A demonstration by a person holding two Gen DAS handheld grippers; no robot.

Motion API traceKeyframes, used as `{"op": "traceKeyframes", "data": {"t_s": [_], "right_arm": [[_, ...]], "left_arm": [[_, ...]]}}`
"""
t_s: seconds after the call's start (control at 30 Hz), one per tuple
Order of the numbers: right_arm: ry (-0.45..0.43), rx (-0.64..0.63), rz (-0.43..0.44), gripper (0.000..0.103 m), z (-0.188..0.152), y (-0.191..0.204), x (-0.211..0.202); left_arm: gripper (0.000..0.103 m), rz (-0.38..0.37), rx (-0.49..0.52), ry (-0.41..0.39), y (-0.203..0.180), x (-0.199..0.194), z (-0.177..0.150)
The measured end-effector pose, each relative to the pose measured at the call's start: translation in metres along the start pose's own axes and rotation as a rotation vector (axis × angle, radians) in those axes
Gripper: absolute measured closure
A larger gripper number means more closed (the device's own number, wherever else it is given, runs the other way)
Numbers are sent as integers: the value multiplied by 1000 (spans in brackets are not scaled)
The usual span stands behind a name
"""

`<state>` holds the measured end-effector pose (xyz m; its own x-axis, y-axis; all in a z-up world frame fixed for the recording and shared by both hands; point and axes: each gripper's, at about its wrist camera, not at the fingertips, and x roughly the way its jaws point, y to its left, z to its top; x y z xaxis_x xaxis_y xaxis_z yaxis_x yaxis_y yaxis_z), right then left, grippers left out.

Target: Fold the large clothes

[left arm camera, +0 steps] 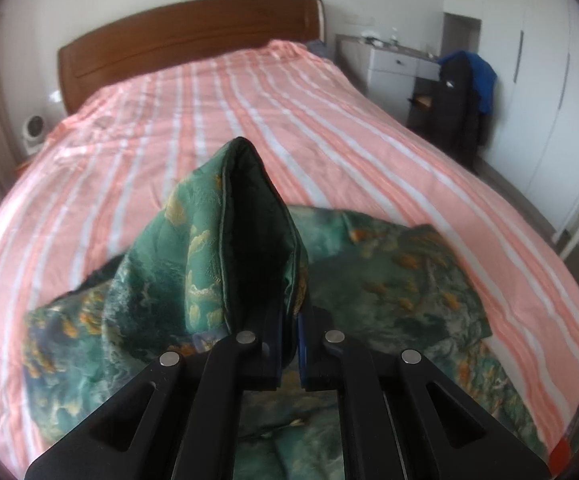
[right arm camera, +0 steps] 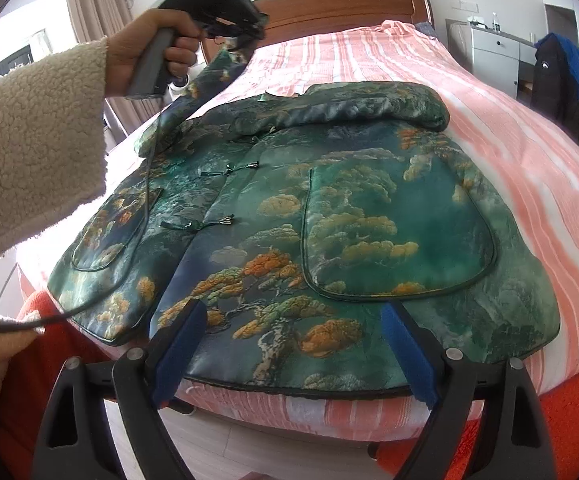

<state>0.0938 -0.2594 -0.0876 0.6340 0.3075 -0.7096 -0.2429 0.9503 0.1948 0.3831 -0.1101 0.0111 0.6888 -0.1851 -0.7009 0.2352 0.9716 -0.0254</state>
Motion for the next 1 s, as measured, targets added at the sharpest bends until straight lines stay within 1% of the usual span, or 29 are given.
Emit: {"op": "traceKeyframes", "data": {"t_s": [0.03, 0.07, 0.1, 0.13, 0.17, 0.2, 0.23, 0.27, 0.33, 0.4, 0.47, 0.53, 0.57, 0.63, 0.7, 0.73, 0.8, 0.83, 0.87, 0.93, 0.97, 1.0], "right_arm": [[2, 5, 0, 15, -1, -2, 1], [6, 9, 0, 15, -1, -2, 2], [8, 9, 0, 15, -2, -2, 2], [12, 8, 0, 15, -2, -1, 3], [14, 6, -1, 15, -2, 0, 3], [15, 4, -3, 15, -2, 0, 3], [15, 4, -4, 15, -2, 0, 3], [14, 7, -3, 15, -1, 0, 2], [7, 16, 0, 15, 0, -2, 1], [-2, 28, 0, 15, 1, -4, 0], [-8, 37, 0, 15, 3, -5, 0], [-6, 46, 3, 15, 3, -6, 2], [-3, 49, 4, 15, 4, -6, 3], [6, 52, 10, 15, 3, -5, 5], [2, 50, 17, 15, 4, -3, 3], [-9, 47, 18, 15, 4, -2, 1], [-31, 38, 15, 15, 6, -1, -4], [-37, 35, 11, 15, 6, 0, -6], [-37, 34, 8, 15, 7, 1, -6], [-33, 34, 2, 15, 7, 1, -6], [-27, 34, -1, 15, 5, 2, -5], [-24, 35, -1, 15, 5, 2, -5]], "left_arm": [[96, -21, 0, 31, -4, 12, -4], [90, -37, -4, 67, -7, 22, -12], [84, -52, -12, 118, -11, 37, -19], [63, -69, -17, 150, -12, 46, -24], [38, -78, -19, 168, -14, 50, -29], [29, -75, -14, 163, -17, 51, -34], [19, -69, -1, 139, -17, 44, -38], [16, -74, 12, 121, -17, 37, -42], [15, -96, 39, 112, -14, 20, -50], [15, -107, 54, 104, 0, -1, -56], [11, -93, 61, 87, 18, -23, -62], [6, -49, 53, 76, 44, -41, -67], [6, -22, 47, 79, 56, -45, -69], [6, 77, 31, 96, 82, -47, -72], [6, 158, -5, 127, 102, -38, -76], [6, 183, -35, 152, 112, -31, -78], [6, 205, -79, 172, 123, -14, -80], [6, 215, -90, 169, 122, -4, -79], [6, 215, -93, 162, 120, 2, -79], [6, 186, -83, 152, 107, 22, -79], [5, 167, -72, 164, 100, 34, -81], [5, 143, -52, 206, 94, 53, -86]]}}
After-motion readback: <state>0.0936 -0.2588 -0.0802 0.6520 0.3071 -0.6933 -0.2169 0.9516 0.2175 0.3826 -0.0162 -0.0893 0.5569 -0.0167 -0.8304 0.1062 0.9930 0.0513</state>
